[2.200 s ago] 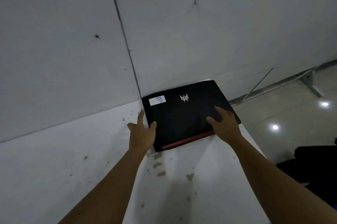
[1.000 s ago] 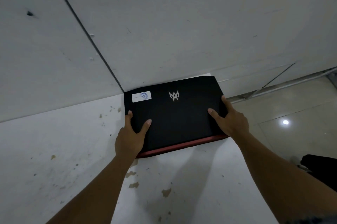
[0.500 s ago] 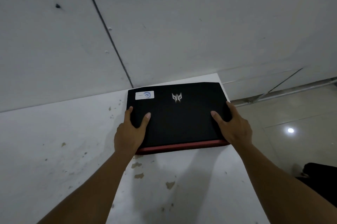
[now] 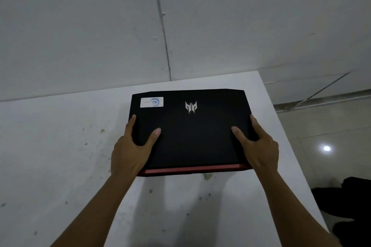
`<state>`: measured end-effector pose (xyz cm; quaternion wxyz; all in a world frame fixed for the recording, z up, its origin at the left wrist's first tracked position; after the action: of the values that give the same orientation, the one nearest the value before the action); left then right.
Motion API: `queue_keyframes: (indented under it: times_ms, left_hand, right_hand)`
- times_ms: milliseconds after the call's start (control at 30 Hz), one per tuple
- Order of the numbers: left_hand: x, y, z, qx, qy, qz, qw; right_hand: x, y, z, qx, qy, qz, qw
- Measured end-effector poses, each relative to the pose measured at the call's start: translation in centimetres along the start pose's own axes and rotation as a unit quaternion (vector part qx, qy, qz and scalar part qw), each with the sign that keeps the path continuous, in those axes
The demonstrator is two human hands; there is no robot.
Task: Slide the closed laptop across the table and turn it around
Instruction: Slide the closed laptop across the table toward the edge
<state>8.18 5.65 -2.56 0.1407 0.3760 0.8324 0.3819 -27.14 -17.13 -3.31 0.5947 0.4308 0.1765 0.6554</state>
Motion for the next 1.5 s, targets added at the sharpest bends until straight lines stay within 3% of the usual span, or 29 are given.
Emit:
queue_keyframes:
  times_ms: [667, 1500]
  left_hand:
    - [9.9, 14.6, 14.2, 0.074, 0.002, -0.037, 0.997]
    - [18.6, 14.1, 24.4, 0.087, -0.070, -0.188, 0.976]
  right_hand:
    - [20.6, -6.7, 2.8, -0.046, 0.021, -0.038, 0.998]
    - [25.4, -14.4, -2.9, -0.153, 0.147, -0.035, 0.977]
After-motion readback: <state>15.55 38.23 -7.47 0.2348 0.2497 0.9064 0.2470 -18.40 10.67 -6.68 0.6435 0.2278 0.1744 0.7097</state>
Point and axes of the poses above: each hand's wrist, its own x-axis away from the middle knuckle, its own y-axis out of the back of the hand, z = x × y, the point moved 10 cm from there along -x, towards the middle knuckle, and after that the axes turned 15 degrees about -y, right-handed, at the moved point
